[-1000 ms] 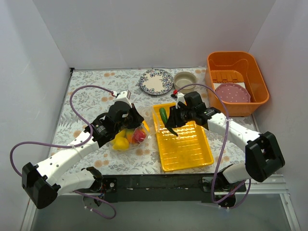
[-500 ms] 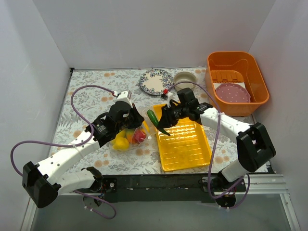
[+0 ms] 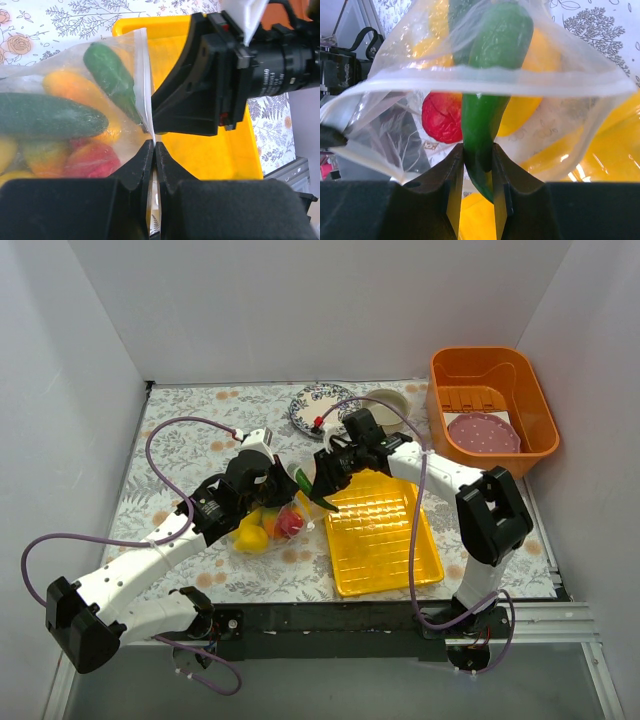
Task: Place the food in the zip-top bag and seal the zipper
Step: Place the fake vegetable in the zipper food storage bag.
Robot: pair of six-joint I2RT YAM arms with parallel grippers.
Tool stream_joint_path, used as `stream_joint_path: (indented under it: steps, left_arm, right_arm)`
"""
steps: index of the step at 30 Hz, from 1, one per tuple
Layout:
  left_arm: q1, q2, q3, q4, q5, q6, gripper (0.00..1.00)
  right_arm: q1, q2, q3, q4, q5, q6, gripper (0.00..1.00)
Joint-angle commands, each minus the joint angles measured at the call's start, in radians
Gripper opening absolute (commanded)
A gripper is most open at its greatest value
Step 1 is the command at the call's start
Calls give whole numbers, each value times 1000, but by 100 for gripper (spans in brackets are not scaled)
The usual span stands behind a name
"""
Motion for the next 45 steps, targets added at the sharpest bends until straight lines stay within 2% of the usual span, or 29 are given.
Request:
stream_joint_path:
  steps: [1, 4, 11, 15, 25, 38, 40, 42, 44, 45]
  left_arm:
    - [2, -29, 5, -8, -13, 2, 1]
    - [2, -32, 4, -8, -13, -1, 1]
    - [2, -41, 12, -23, -29, -4, 1]
    - [2, -43, 9, -21, -24, -4, 1]
    - [2, -47, 15, -24, -26, -4, 1]
    - [2, -46, 21, -12, -1, 9, 1]
    - [2, -47, 24, -14, 0, 9, 1]
    - [2, -49, 22, -15, -1, 12, 1]
    - [2, -47, 25, -18, -12, 12, 1]
    - [2, -49, 24, -20, -12, 12, 1]
  right_arm:
    - [41, 65, 109, -115, -34, -72, 31]
    - [68, 87, 132, -122, -1, -76, 32]
    - [76, 92, 132, 36, 45, 23, 35]
    - [76, 75, 105, 117, 78, 87, 41]
    - [76, 104, 109, 163, 127, 122, 39]
    - [76, 165, 190, 262, 102, 204, 37]
    - [76, 176, 195, 272, 102, 216, 40]
    - [76, 174, 193, 272, 117, 214, 48]
    - [75, 152, 151, 275, 147, 210, 51]
    - [75, 121, 132, 288, 170, 208, 55]
